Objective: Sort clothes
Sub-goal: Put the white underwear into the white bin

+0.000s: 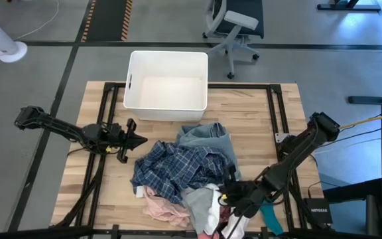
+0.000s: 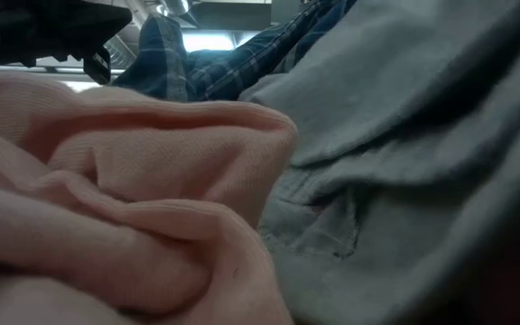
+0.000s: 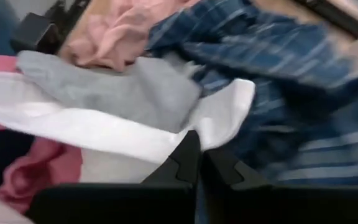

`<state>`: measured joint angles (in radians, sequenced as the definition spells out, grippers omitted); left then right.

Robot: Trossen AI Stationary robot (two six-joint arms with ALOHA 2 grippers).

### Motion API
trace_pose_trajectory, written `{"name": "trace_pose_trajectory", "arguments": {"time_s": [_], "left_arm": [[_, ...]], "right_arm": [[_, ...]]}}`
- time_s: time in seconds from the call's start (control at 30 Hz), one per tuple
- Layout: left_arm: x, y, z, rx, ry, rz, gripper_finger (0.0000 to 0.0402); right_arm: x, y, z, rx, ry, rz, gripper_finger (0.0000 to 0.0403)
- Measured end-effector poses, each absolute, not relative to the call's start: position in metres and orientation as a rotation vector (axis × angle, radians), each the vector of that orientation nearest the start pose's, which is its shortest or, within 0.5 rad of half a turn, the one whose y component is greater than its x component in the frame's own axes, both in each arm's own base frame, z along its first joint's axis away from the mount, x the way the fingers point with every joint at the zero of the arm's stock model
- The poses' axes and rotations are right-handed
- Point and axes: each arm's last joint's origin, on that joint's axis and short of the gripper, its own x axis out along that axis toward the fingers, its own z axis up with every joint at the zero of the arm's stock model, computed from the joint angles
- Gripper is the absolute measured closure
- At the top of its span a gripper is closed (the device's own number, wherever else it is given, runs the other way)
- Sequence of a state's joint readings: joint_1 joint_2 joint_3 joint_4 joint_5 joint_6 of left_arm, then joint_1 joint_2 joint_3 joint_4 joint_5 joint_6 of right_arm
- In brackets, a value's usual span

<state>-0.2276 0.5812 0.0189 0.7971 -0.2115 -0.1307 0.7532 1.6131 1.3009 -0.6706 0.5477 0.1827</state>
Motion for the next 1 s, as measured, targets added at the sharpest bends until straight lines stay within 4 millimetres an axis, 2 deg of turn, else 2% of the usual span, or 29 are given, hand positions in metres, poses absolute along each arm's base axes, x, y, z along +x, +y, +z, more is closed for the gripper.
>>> {"name": "trace_pose_trajectory", "arguments": {"time_s": [0.27,0.6,0.8,1.0], "left_arm": [[0.13,-0.024,0.191,-0.176,-0.228,-0.03,0.0402],[0.13,-0.024,0.191,-0.181,-0.228,-0.03,0.0402],[0.13,-0.024,0.191,-0.181,-0.228,-0.03,0.0402],[0.13,-0.024,0.191,-0.181,-0.228,-0.03,0.0402]], "right_arm": [[0.256,0.208,0.329,-0.635,0.726,-0.028,0.039],[0.276,0.172,0.395,-0.762,0.667,-0.073,0.0394],[0.282,0.137,0.443,-0.816,0.614,-0.137,0.0392],[0.288,0.088,0.484,-0.848,0.57,-0.258,0.0394]]}}
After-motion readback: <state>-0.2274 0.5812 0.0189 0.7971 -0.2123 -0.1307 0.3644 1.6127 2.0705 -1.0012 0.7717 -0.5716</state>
